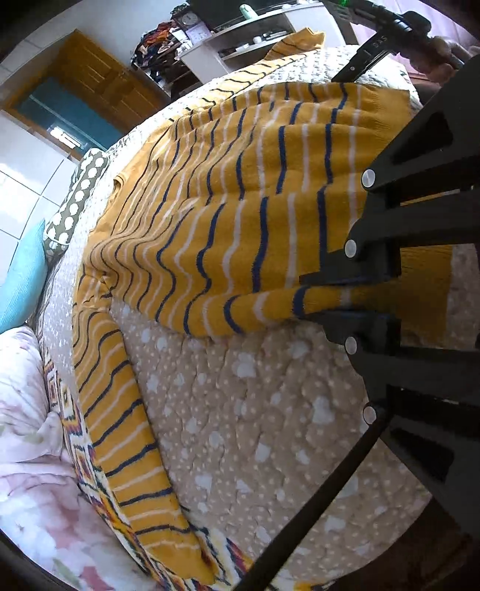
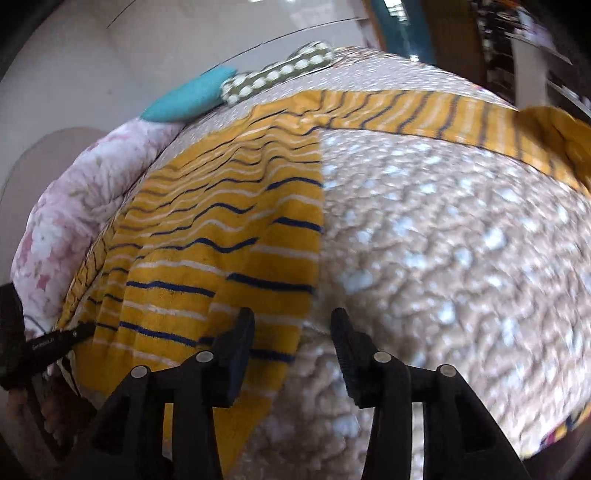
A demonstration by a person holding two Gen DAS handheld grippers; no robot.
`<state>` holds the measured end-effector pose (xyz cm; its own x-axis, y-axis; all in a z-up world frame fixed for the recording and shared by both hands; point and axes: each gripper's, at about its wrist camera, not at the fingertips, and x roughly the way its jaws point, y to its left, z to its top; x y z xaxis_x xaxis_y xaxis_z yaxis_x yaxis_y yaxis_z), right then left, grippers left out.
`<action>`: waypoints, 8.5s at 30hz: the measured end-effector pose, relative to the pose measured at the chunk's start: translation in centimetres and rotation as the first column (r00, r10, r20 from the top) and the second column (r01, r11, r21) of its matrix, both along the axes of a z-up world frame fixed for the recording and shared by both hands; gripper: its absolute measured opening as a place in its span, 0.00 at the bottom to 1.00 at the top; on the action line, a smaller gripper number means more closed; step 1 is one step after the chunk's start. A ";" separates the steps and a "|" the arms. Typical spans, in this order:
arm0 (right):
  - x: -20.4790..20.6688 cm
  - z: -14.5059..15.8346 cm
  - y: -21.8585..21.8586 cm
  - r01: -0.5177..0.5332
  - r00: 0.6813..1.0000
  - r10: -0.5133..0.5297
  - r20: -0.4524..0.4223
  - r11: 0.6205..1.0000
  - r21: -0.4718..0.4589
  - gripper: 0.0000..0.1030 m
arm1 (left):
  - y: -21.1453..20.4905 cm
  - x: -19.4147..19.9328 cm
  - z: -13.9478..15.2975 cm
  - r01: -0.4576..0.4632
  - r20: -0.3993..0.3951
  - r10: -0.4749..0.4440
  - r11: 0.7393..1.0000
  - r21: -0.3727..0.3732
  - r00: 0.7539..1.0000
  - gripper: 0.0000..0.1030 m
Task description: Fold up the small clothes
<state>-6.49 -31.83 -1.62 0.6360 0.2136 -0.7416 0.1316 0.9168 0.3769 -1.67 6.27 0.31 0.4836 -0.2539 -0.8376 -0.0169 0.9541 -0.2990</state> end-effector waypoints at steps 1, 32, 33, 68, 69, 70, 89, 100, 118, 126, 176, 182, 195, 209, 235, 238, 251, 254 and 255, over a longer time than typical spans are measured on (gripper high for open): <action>-0.3 -0.1 0.1 0.001 1.000 -0.001 -0.004 1.000 0.008 0.52 | 0.0 0.0 -0.1 0.000 -0.003 0.000 1.000 0.000 1.000 0.10; -2.8 2.7 -13.5 0.312 0.947 -0.306 0.099 0.949 -0.043 0.64 | -1.4 -5.9 5.9 -0.020 0.214 -0.004 0.994 0.110 0.977 0.61; -2.5 2.3 -14.5 0.332 0.941 -0.330 0.072 0.943 -0.022 0.56 | -1.7 -5.7 5.7 -0.008 0.202 -0.015 0.994 0.109 0.979 0.61; 21.1 12.5 -10.7 0.206 0.978 -0.190 0.088 0.953 -0.221 0.05 | 4.8 -5.0 5.1 -0.086 0.228 0.087 0.996 -0.015 0.970 0.61; 22.0 12.4 -8.7 0.165 0.985 -0.149 0.087 0.961 -0.222 0.05 | 5.7 -5.2 4.9 -0.104 0.227 0.107 0.994 -0.028 0.968 0.61; 23.4 12.3 -5.5 0.101 0.993 -0.085 0.082 0.970 -0.222 0.05 | 6.3 -5.4 4.9 -0.115 0.226 0.120 0.993 -0.036 0.967 0.61; 31.6 3.2 25.4 -0.409 0.911 0.391 -0.129 0.825 -0.390 0.07 | 14.3 -8.1 3.0 -0.274 0.234 0.289 0.957 -0.093 0.928 0.63; 27.8 5.0 31.6 -0.570 0.815 0.570 -0.103 0.757 -0.319 0.28 | 17.2 -10.4 3.9 -0.377 0.241 0.387 0.922 -0.088 0.890 0.65; 11.5 -0.3 54.2 -0.792 0.362 0.905 -0.224 0.172 -0.586 0.42 | 21.2 -13.0 2.6 -0.465 0.211 0.479 0.878 -0.116 0.852 0.65; 14.6 2.3 56.0 -0.788 0.469 0.871 -0.147 0.338 -0.515 0.05 | 20.5 -12.8 3.4 -0.454 0.221 0.469 0.883 -0.116 0.855 0.65; 6.8 0.9 -5.6 -0.170 0.975 0.187 -0.118 0.976 0.138 0.40 | 5.1 4.7 -0.9 0.035 0.021 -0.031 0.969 -0.245 0.999 0.68; 2.5 -0.7 -5.9 -0.174 0.978 0.198 -0.060 0.944 0.281 0.40 | 3.1 3.9 -1.7 0.085 0.029 -0.080 0.926 -0.367 0.996 0.61; 1.7 -2.4 -0.5 -0.234 0.968 0.247 0.038 0.840 0.489 0.42 | 0.3 -1.8 -2.1 0.088 0.028 -0.084 0.905 -0.416 0.996 0.49; -1.6 0.0 -1.4 -0.284 0.948 0.312 -0.069 0.922 0.264 0.09 | -1.0 -7.6 3.4 0.132 0.107 -0.122 0.988 -0.084 0.987 0.07; 5.9 4.9 4.8 -0.362 0.931 0.362 0.055 0.932 -0.002 0.17 | -2.0 2.2 7.6 0.102 0.243 -0.093 0.994 -0.025 0.966 0.65; 10.8 5.0 6.2 -0.358 0.933 0.356 0.061 0.934 0.026 0.17 | -3.3 4.4 7.8 0.128 0.254 -0.112 0.991 -0.047 0.961 0.65; 24.4 0.8 7.4 -0.264 0.964 0.266 -0.007 0.954 -0.146 0.16 | -8.2 12.8 3.7 0.066 0.216 -0.123 0.965 0.253 0.969 0.65; 24.3 0.1 6.5 -0.256 0.965 0.259 0.033 0.964 -0.079 0.16 | -9.0 14.9 2.3 0.055 0.195 -0.130 0.935 0.350 0.972 0.65; 24.3 0.0 6.3 -0.256 0.965 0.259 0.040 0.965 -0.063 0.16 | -9.3 15.7 1.7 0.054 0.182 -0.131 0.925 0.377 0.974 0.65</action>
<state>17.79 -25.57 -1.60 0.5996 0.3331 -0.7277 -0.1284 0.9375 0.3233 14.06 -3.05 2.04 0.6400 0.0013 -0.7683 0.1003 0.9913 0.0853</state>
